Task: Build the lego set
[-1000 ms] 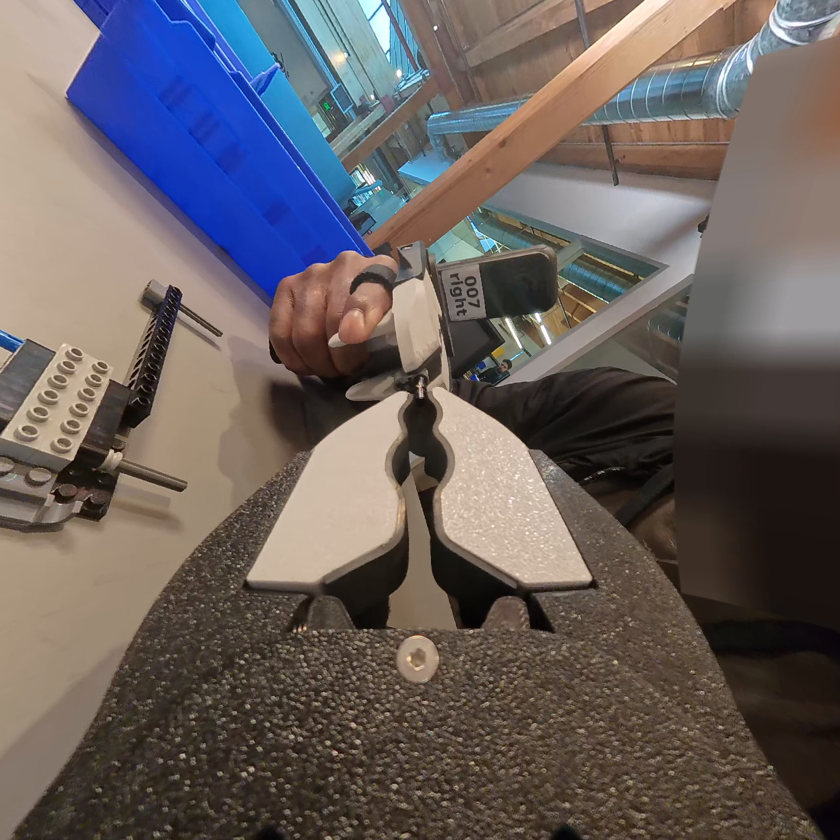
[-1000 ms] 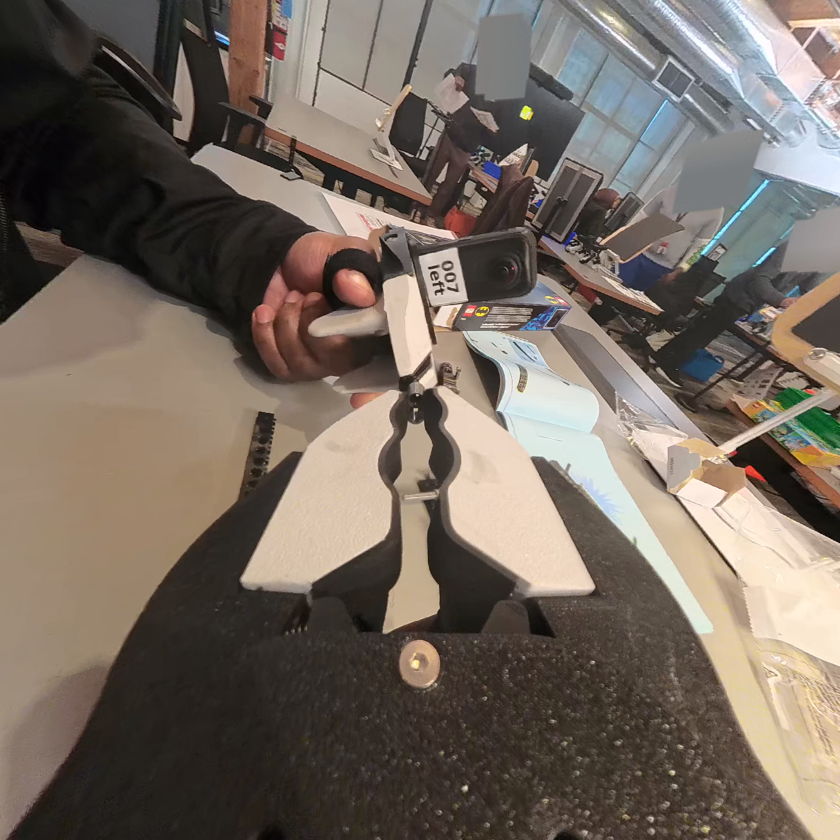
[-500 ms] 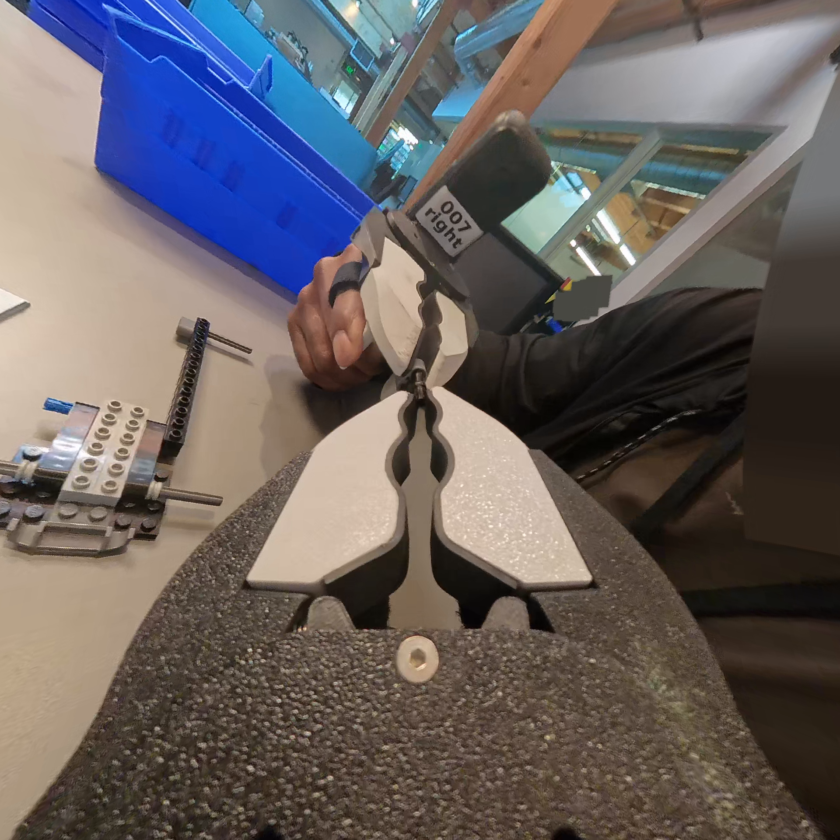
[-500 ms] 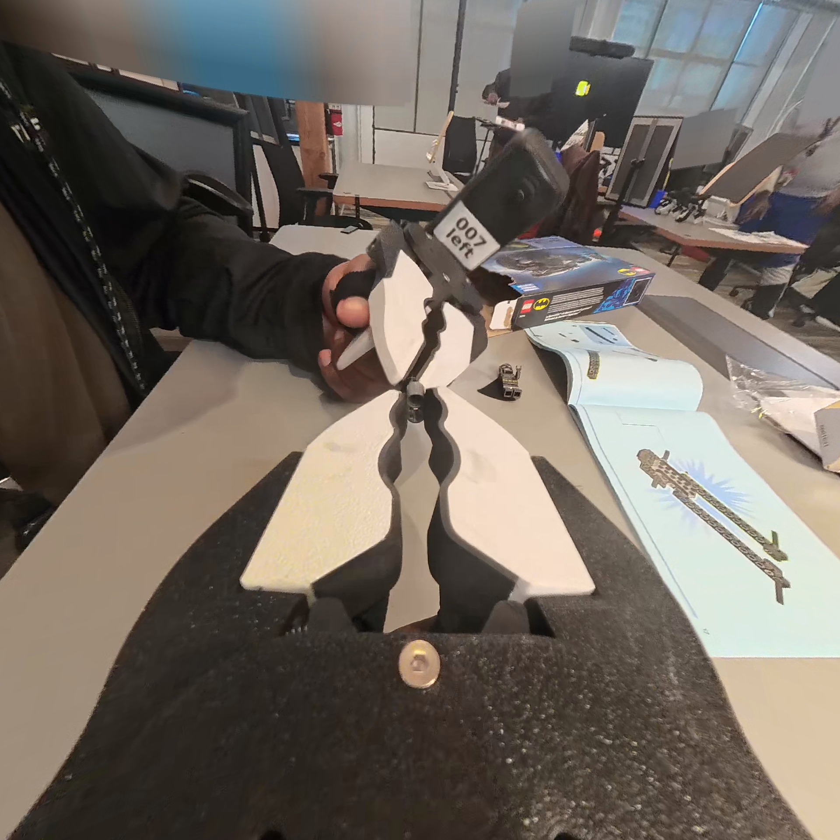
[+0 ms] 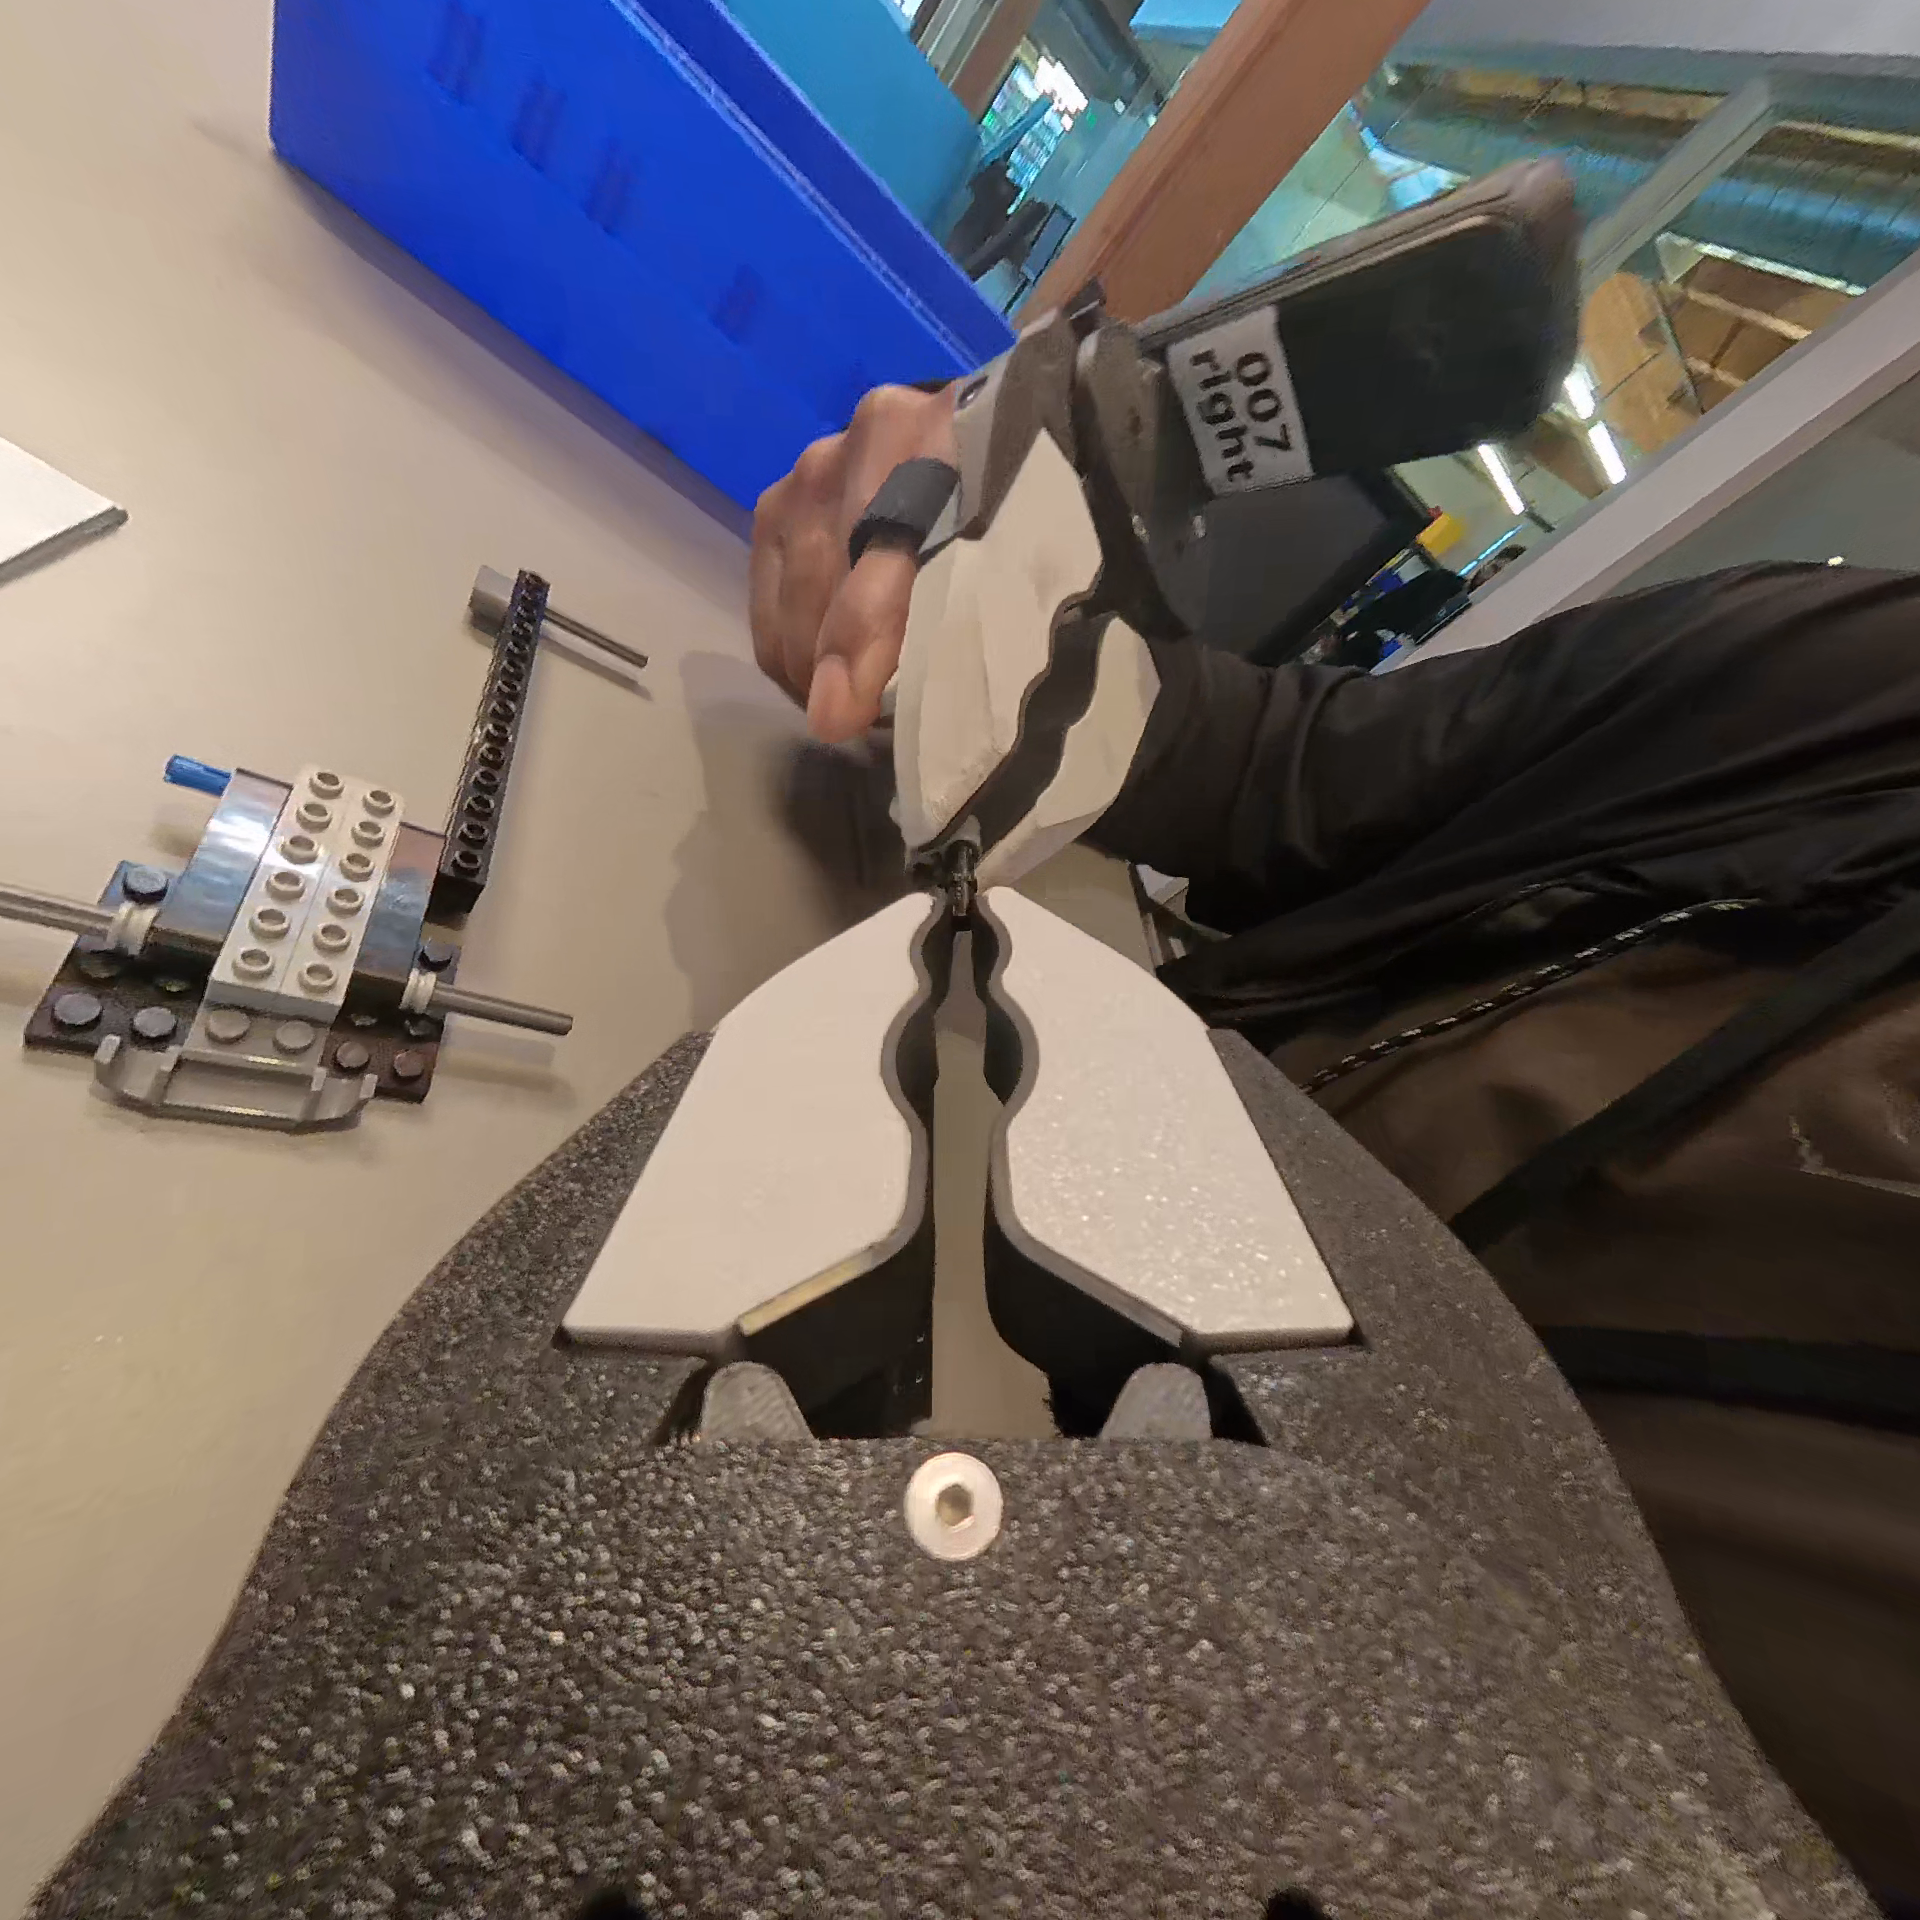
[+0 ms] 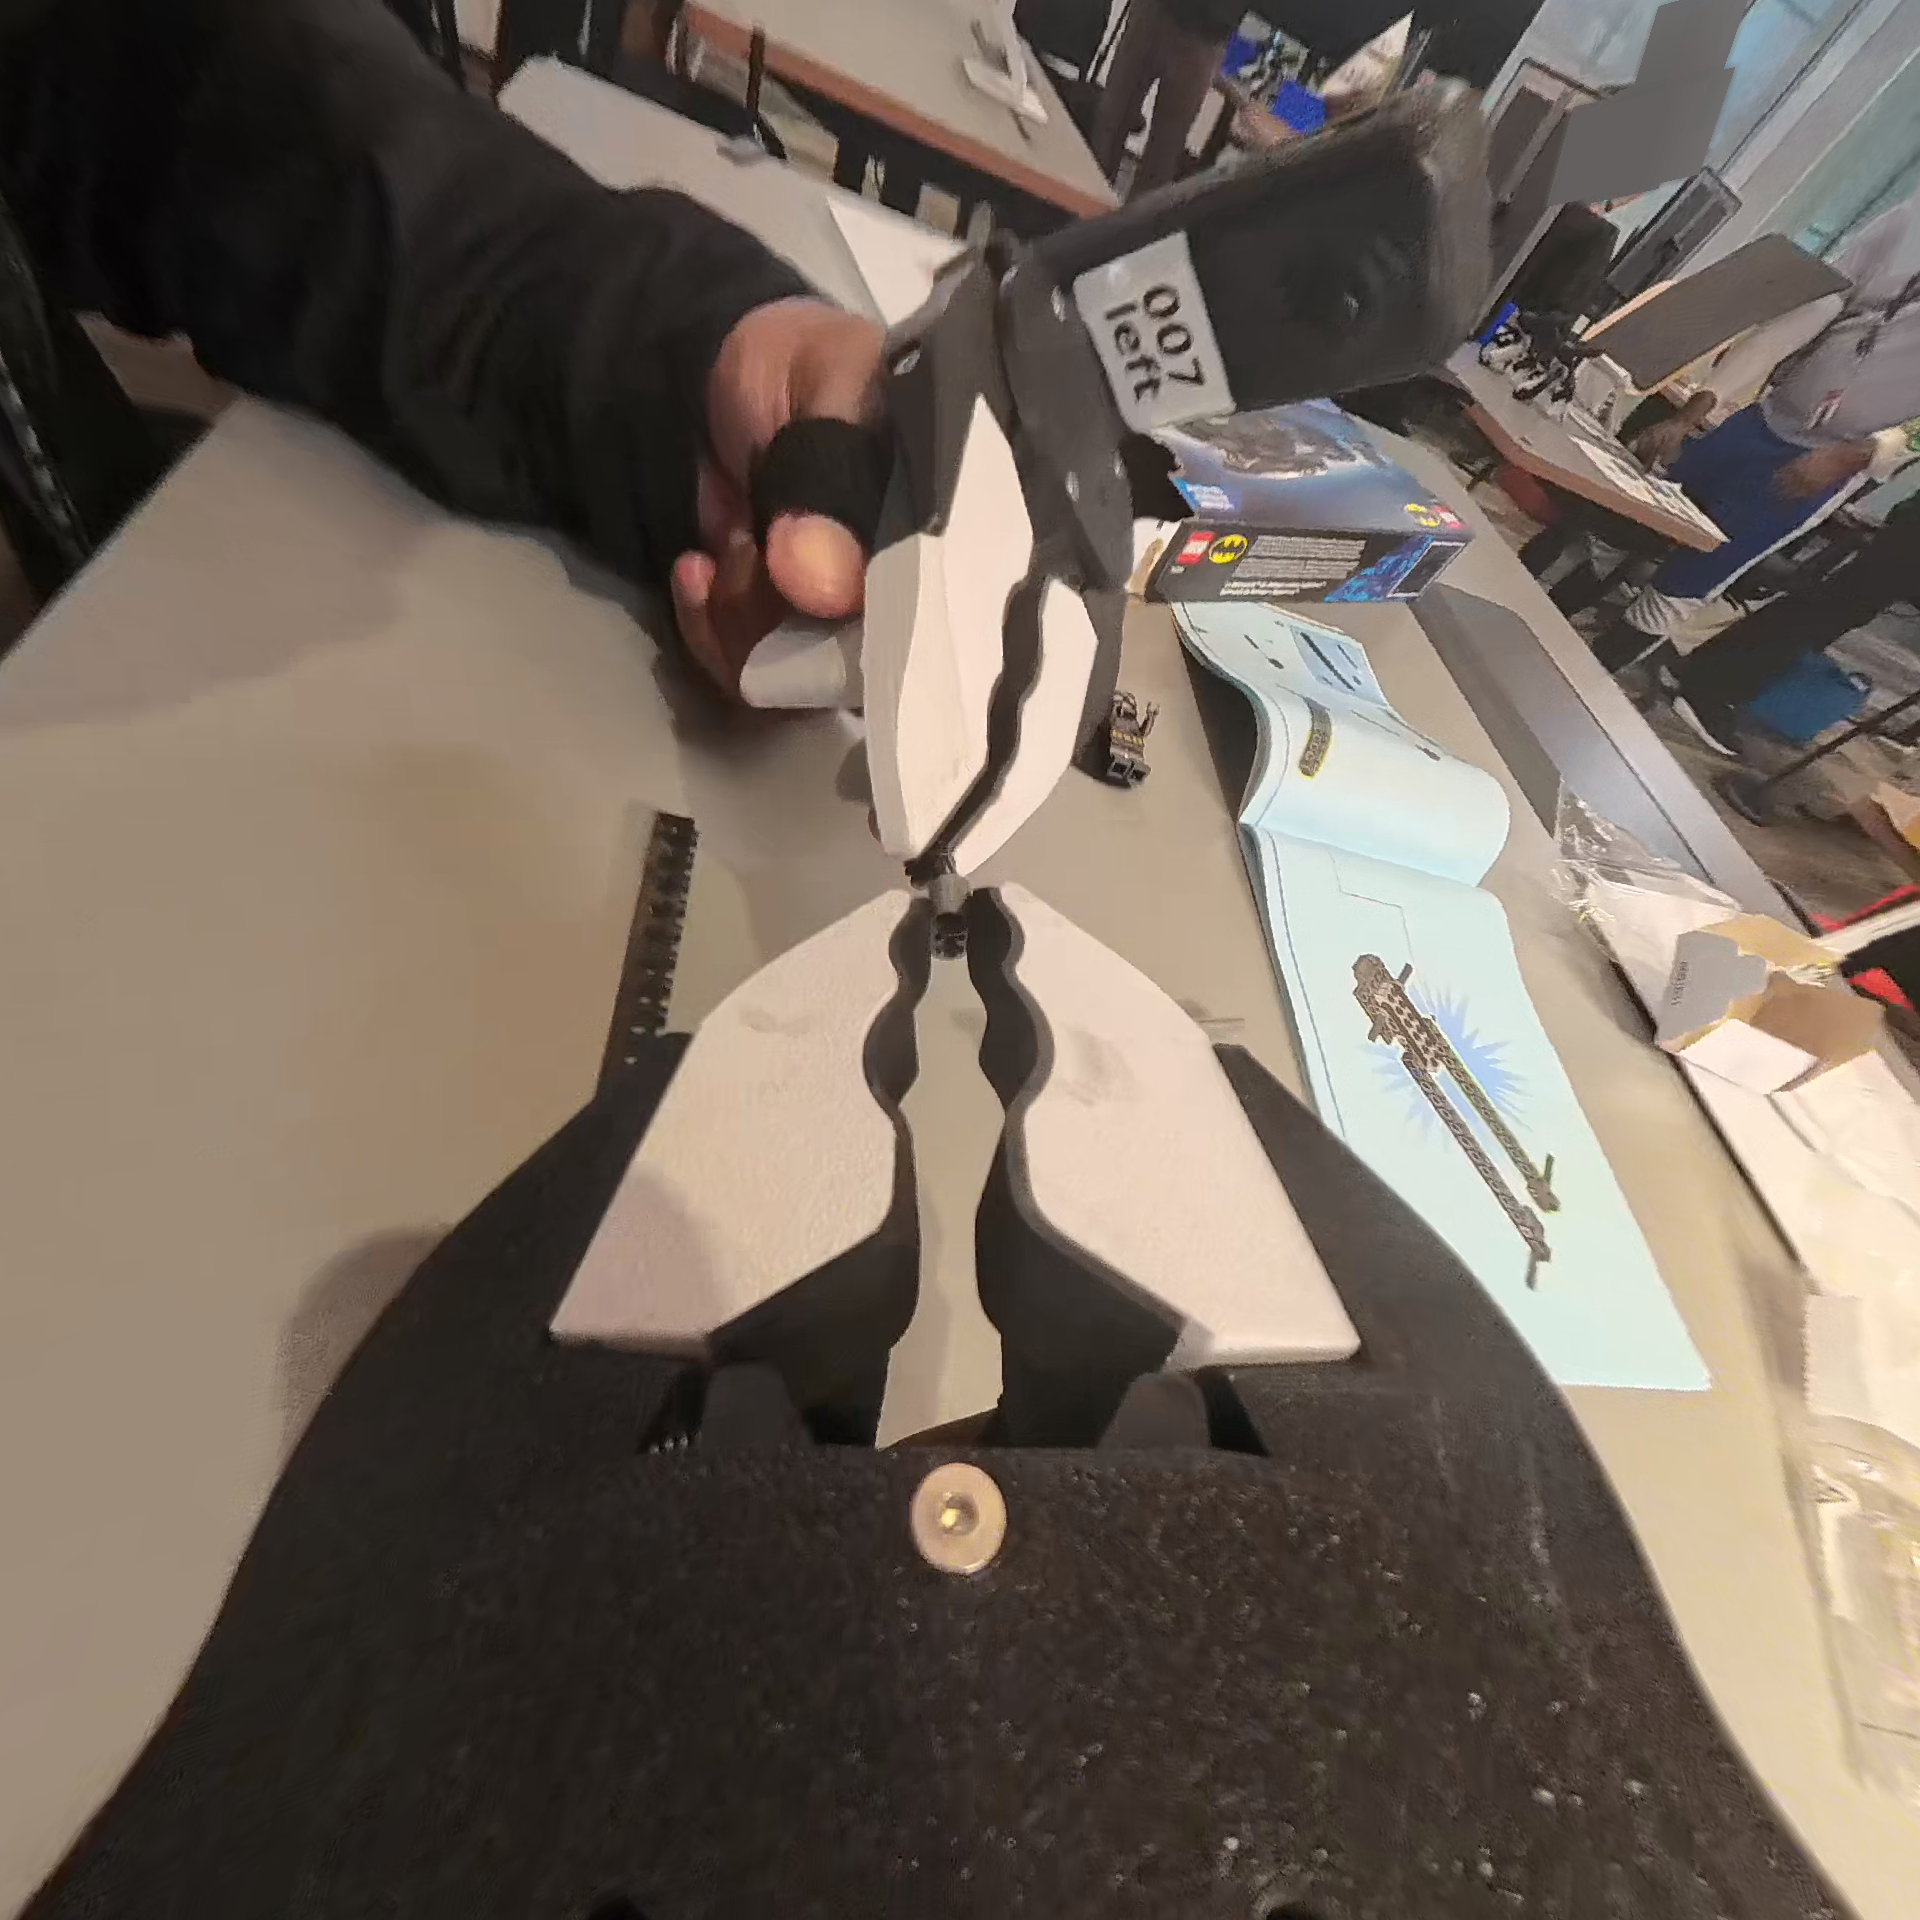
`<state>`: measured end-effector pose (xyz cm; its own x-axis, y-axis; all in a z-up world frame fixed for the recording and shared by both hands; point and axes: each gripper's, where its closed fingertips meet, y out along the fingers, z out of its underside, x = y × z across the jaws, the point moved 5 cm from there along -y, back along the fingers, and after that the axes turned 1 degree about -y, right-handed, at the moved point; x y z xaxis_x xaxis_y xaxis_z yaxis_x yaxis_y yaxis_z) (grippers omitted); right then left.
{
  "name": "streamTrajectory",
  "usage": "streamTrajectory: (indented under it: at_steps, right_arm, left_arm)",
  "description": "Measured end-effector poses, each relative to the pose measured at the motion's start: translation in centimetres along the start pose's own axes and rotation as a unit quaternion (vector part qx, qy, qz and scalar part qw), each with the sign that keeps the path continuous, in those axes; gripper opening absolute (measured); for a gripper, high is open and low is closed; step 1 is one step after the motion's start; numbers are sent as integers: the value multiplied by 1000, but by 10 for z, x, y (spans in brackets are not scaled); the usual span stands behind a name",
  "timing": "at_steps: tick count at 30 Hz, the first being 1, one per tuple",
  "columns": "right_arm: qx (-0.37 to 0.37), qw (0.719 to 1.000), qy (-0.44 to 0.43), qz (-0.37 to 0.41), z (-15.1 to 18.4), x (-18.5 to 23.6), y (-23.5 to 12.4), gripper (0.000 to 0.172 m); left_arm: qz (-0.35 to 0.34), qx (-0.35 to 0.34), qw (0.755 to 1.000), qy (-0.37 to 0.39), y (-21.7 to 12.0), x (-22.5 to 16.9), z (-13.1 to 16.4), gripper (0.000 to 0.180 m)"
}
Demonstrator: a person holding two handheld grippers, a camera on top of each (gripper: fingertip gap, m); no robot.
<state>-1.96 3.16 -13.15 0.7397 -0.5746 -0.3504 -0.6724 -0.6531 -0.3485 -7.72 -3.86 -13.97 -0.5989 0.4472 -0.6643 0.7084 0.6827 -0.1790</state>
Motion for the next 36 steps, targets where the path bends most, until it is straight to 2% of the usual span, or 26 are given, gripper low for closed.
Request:
streamTrajectory:
  at_steps: [5,10,36]
  right_arm:
    - [64,996,-68,16,7,6,5,7]
    - [88,991,-102,16,9,11,8,7]
    - [97,982,-137,90,9,4,15,7]
  left_arm:
    - [-40,38,999,2,2,6,7,2]
    - [-36,41,999,2,3,7,8,2]
    - [-51,16,999,2,0,14,3,4]
